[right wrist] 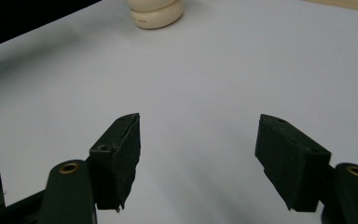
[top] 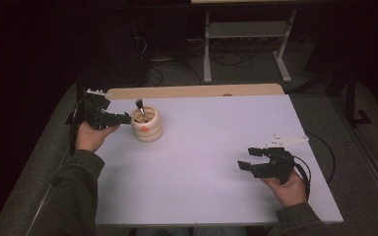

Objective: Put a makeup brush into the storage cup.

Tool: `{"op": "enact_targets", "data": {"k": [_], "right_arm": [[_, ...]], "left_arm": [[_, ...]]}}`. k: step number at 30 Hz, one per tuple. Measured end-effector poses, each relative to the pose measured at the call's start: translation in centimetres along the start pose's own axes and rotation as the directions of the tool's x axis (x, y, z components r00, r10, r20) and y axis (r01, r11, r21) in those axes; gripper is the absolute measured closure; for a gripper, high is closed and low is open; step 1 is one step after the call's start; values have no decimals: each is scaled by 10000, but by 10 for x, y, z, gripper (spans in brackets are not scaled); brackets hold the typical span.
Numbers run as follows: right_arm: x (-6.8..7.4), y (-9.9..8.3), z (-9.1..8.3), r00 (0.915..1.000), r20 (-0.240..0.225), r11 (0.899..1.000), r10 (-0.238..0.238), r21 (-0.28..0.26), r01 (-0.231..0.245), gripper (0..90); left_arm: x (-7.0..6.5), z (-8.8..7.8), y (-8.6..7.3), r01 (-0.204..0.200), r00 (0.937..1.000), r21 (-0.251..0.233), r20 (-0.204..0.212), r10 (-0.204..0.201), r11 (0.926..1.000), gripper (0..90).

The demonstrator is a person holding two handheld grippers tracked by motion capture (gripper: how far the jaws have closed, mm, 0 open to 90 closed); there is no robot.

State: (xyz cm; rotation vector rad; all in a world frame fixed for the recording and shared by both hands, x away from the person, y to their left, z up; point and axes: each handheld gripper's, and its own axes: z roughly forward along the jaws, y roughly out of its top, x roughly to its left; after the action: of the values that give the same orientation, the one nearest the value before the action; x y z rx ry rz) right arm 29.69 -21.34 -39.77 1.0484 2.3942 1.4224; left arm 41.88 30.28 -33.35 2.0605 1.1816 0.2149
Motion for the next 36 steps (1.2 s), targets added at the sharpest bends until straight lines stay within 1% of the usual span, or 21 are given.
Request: {"op": "enact_targets", "data": {"k": [2, 3, 4, 8, 9, 10, 11, 13, 15, 18, 20, 21, 24, 25, 26, 27, 28, 31, 36], "right_arm": [[0, 0, 0, 10000, -9, 10000, -3, 9, 3, 299], [0, 0, 1, 10000, -17, 10000, -1, 18, 1, 299], [0, 0, 1, 10000, -5, 10000, -27, 27, 27, 299], [0, 0, 0, 10000, 40, 10000, -37, 14, 37, 299], [-1, 0, -1, 10000, 61, 10000, -1, 6, 1, 299], [-1, 0, -2, 10000, 84, 10000, -3, -41, 3, 299], [-2, 0, -2, 9999, 108, 10000, 79, -51, -78, 298], [-3, 0, -3, 9998, 172, 9999, 97, -126, -95, 297], [-5, 0, -5, 9997, 231, 9998, 117, -169, -113, 295], [-7, -1, -6, 9993, 330, 9997, 148, -185, -142, 294], [-9, -1, -7, 9991, 392, 9997, 185, -178, -178, 295], [-9, -1, -7, 9988, 397, 9994, 294, -167, -288, 295], [-10, -1, -6, 9987, 421, 9995, 284, -155, -278, 295], [-10, -1, -6, 9987, 424, 9995, 286, -144, -280, 295], [-10, -1, -6, 9987, 447, 9996, 260, -144, -254, 295], [-11, -1, -7, 9986, 484, 9997, 197, -171, -189, 296], [-11, -1, -7, 9985, 494, 9996, 229, -158, -222, 295], [-12, -1, -8, 9983, 539, 9997, 207, -140, -200, 295], [-11, 0, -8, 9983, 565, 9998, 154, -137, -146, 295]], "left_arm": [[-1, -1, -1, 1, 10000, -31, 56, -1, 10000, 699], [-2, -1, -3, -75, 9999, -94, 114, 76, 9999, 697], [-3, -1, -5, -37, 9999, -111, 138, 39, 9999, 695], [-5, -1, -11, -128, 9996, -126, 246, 131, 9998, 686], [-7, -1, -13, -55, 9996, -230, 262, 61, 9997, 682], [-8, -1, -14, -167, 9995, -209, 265, 173, 9996, 679], [-8, -1, -14, -167, 9995, -209, 265, 173, 9996, 678], [-10, -2, -18, -166, 9993, -352, 323, 178, 9992, 674], [-11, -2, -19, -153, 9994, -383, 317, 165, 9991, 671], [-14, -3, -25, -240, 9985, -361, 492, 257, 9991, 680], [-15, -2, -26, -221, 9985, -395, 491, 240, 9990, 681], [-17, -3, -29, -278, 9982, -399, 517, 299, 9988, 681], [-19, -4, -31, -278, 9981, -435, 543, 302, 9987, 681], [-19, -5, -31, -334, 9979, -400, 545, 356, 9986, 679], [-20, -6, -32, -356, 9978, -467, 542, 381, 9983, 675], [-21, -7, -33, -294, 9978, -566, 570, 326, 9980, 672], [-22, -7, -33, -367, 9976, -543, 567, 398, 9978, 670], [-23, -8, -34, -341, 9978, -509, 542, 368, 9981, 669], [-26, -8, -38, -199, 9973, -687, 691, 246, 9974, 668]]}}
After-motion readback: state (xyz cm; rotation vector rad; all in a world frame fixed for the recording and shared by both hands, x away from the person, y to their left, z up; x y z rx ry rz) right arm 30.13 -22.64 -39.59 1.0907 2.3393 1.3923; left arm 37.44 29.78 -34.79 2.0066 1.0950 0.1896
